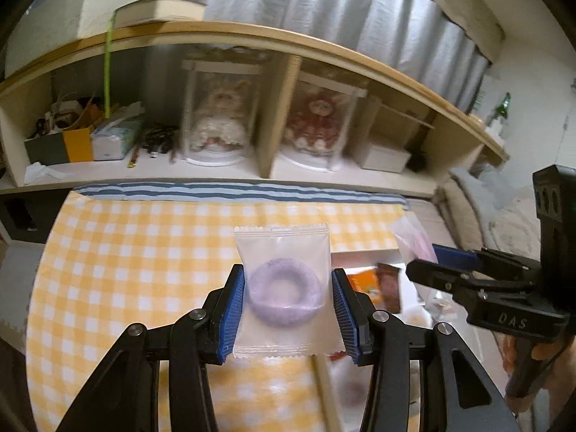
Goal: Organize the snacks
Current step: 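Carry both cookie bags into the white tray and open both grippers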
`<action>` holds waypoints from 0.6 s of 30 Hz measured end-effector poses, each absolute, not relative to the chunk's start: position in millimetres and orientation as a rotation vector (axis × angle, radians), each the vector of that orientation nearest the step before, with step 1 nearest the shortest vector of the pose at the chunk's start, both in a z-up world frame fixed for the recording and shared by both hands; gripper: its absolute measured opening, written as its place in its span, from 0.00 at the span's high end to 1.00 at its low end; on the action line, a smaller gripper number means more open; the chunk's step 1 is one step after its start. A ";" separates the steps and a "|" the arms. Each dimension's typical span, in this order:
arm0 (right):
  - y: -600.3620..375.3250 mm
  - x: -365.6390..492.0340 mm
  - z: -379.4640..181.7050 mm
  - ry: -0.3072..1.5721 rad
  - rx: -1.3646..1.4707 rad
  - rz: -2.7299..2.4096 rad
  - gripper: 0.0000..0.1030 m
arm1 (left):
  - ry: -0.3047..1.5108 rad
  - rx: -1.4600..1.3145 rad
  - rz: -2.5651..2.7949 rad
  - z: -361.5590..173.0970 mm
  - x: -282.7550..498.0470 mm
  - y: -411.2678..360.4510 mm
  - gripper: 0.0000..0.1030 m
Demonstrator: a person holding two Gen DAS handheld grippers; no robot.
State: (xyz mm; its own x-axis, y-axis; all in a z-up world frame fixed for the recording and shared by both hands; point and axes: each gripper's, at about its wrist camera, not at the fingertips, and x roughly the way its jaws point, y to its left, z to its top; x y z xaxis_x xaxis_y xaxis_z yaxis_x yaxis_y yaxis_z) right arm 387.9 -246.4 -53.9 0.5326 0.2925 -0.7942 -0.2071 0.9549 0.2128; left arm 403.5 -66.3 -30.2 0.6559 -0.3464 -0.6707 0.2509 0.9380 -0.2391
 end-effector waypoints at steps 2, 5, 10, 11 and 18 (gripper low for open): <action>-260.4 382.6 -52.1 0.961 0.112 0.278 0.52 | 0.792 -0.132 -0.361 -29.8 401.1 -77.1 0.55; -282.7 377.6 -52.9 0.961 0.140 0.242 0.52 | 0.800 -0.132 -0.386 -31.5 401.6 -91.6 0.55; -320.0 370.9 -63.7 0.968 0.206 0.186 0.52 | 0.826 -0.133 -0.425 -41.8 407.9 -118.4 0.55; -327.3 369.8 -67.4 0.972 0.221 0.172 0.52 | 0.833 -0.132 -0.433 -44.6 410.6 -123.8 0.55; -370.3 371.6 -100.0 1.010 0.336 0.096 0.52 | 0.898 -0.115 -0.514 -71.4 431.8 -170.3 0.55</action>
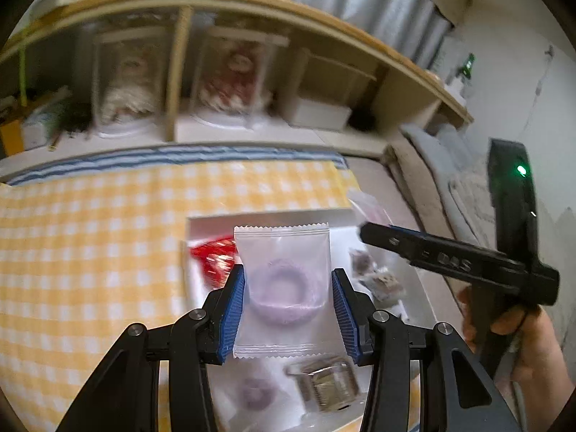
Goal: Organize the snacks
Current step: 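Carry both cookie bags into the white tray and open both grippers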
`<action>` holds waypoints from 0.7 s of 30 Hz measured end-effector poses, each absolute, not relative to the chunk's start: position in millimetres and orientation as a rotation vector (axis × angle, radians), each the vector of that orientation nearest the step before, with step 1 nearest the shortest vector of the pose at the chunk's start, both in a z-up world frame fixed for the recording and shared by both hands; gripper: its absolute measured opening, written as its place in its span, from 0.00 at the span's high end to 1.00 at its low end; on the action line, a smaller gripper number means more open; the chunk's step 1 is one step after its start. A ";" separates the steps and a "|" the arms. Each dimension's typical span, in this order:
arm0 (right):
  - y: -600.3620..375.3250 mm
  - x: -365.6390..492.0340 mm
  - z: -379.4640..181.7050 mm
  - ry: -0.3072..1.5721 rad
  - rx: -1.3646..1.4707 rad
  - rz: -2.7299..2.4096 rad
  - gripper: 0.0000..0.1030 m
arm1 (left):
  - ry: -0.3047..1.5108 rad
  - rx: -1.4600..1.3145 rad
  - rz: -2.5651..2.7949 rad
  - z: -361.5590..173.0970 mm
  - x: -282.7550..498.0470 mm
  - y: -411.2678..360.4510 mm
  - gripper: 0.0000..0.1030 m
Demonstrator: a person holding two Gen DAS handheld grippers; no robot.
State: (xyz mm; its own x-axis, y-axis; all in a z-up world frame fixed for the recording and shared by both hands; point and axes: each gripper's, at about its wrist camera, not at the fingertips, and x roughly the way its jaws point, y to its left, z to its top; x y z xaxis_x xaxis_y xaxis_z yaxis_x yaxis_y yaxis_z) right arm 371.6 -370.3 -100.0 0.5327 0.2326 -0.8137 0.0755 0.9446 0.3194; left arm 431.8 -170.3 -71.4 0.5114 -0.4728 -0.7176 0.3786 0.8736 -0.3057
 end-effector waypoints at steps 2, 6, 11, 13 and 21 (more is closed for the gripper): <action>-378.6 374.4 -110.0 1.022 0.363 0.074 0.52 | 0.921 -0.110 -0.536 -80.9 441.1 -185.4 0.55; -394.5 383.4 -129.6 1.046 0.412 0.026 0.52 | 0.966 -0.108 -0.566 -101.7 462.4 -213.9 0.55; -412.5 394.3 -147.5 1.072 0.463 -0.015 0.52 | 1.026 -0.112 -0.583 -129.7 486.0 -242.1 0.55; -417.8 398.6 -153.3 1.078 0.483 -0.018 0.52 | 1.041 -0.101 -0.583 -139.9 494.8 -250.6 0.55; -428.6 406.9 -174.8 1.097 0.608 0.020 0.52 | 1.057 -0.099 -0.588 -156.4 510.1 -267.8 0.55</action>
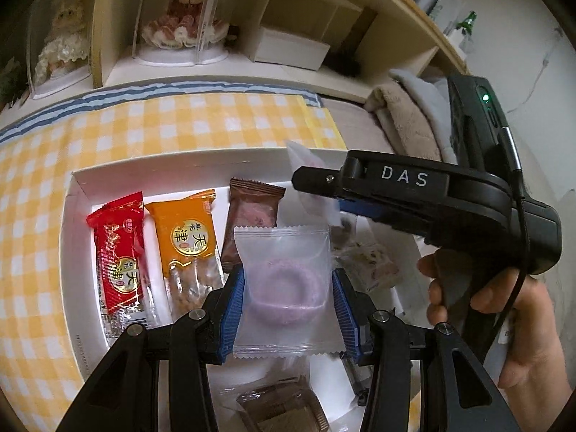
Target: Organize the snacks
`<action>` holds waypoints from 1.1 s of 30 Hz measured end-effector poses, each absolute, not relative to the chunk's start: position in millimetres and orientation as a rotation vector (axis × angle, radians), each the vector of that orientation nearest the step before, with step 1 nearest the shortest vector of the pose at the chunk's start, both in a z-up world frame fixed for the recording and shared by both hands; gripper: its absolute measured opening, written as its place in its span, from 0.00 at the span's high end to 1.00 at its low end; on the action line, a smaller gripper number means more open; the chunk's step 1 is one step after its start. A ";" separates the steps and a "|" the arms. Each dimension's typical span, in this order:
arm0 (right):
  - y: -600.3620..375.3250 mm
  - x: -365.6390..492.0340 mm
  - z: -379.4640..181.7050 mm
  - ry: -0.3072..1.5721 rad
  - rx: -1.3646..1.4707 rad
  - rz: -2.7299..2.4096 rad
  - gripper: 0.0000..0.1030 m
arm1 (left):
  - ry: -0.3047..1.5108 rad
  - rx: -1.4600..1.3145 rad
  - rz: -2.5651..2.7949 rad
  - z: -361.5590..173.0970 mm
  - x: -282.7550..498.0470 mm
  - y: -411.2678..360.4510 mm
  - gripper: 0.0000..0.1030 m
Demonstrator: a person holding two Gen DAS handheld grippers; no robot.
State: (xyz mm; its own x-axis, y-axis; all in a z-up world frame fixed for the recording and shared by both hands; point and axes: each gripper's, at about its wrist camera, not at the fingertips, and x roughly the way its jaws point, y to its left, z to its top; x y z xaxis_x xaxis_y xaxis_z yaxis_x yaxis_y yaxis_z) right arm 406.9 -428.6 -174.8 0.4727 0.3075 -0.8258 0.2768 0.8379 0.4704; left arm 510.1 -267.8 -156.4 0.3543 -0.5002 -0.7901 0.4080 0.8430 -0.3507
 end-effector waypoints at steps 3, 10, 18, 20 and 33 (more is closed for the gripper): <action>-430.0 405.8 -184.3 1.118 0.664 0.035 0.52 | 1.066 -0.103 -0.583 -162.5 510.7 -269.8 0.55; -439.5 398.6 -197.4 1.137 0.668 -0.010 0.52 | 1.073 -0.099 -0.587 -167.2 505.6 -272.2 0.55; -460.0 399.7 -182.9 1.097 0.639 -0.060 0.50 | 1.060 -0.085 -0.602 -166.0 503.8 -279.0 0.52; -458.1 400.8 -177.5 1.090 0.619 -0.057 0.42 | 1.058 -0.082 -0.600 -166.1 504.3 -280.4 0.44; -434.6 379.7 -142.1 1.074 0.400 -0.023 0.00 | 1.064 -0.049 -0.584 -148.0 485.7 -263.9 0.00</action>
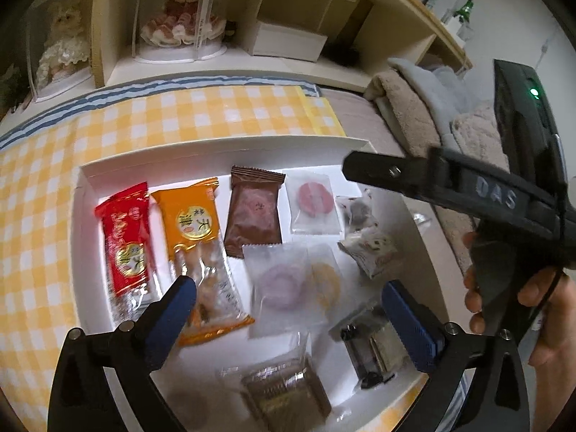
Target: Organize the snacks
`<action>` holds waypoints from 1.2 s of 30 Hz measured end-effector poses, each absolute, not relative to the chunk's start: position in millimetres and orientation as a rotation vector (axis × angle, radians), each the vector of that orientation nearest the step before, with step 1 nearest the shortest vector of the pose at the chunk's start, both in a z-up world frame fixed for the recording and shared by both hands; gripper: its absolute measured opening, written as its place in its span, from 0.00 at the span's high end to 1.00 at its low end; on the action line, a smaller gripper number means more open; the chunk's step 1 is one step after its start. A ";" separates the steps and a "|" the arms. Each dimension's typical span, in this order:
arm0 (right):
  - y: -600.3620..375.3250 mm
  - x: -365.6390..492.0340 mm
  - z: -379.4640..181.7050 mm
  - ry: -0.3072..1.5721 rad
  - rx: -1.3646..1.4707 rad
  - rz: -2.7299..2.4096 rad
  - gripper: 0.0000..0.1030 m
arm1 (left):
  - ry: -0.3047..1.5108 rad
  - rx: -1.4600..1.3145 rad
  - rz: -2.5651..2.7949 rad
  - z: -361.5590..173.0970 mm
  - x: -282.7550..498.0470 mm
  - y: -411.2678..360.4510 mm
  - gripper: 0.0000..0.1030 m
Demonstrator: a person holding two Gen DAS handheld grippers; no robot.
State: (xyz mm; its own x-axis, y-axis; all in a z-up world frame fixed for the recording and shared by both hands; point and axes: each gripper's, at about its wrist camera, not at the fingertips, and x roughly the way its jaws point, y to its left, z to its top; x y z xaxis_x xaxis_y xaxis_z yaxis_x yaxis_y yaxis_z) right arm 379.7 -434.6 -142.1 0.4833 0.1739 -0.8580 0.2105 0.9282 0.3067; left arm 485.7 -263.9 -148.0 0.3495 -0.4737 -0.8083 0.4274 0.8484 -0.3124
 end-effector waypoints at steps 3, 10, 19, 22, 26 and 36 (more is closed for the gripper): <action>-426.2 367.1 -127.5 1.066 0.360 -0.005 0.00 | 1.056 -0.049 -0.580 -135.0 477.0 -254.1 0.00; -408.7 328.4 -83.7 1.012 0.294 0.013 0.00 | 0.986 -0.027 -0.558 -89.9 436.8 -224.5 0.00; -382.4 265.8 -28.9 0.922 0.190 -0.008 0.00 | 0.893 0.003 -0.506 -23.6 361.8 -181.4 0.00; -374.2 244.6 -15.8 0.894 0.182 -0.002 0.00 | 0.863 0.012 -0.478 -7.8 334.5 -167.5 0.00; -359.3 213.8 -0.8 0.855 0.157 0.007 0.00 | 0.819 0.020 -0.430 10.2 296.4 -150.9 0.00; -328.2 146.0 10.8 0.797 0.099 -0.012 0.00 | 0.760 0.082 -0.341 22.4 210.2 -125.0 0.00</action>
State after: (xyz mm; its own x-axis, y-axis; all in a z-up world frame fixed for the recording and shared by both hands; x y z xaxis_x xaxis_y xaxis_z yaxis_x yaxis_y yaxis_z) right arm 146.0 -328.2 10.8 0.6988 0.0268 -0.7148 0.0481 0.9953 0.0843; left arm 210.2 -125.0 22.4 0.6729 -0.2729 -0.6875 0.3316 0.9421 -0.0494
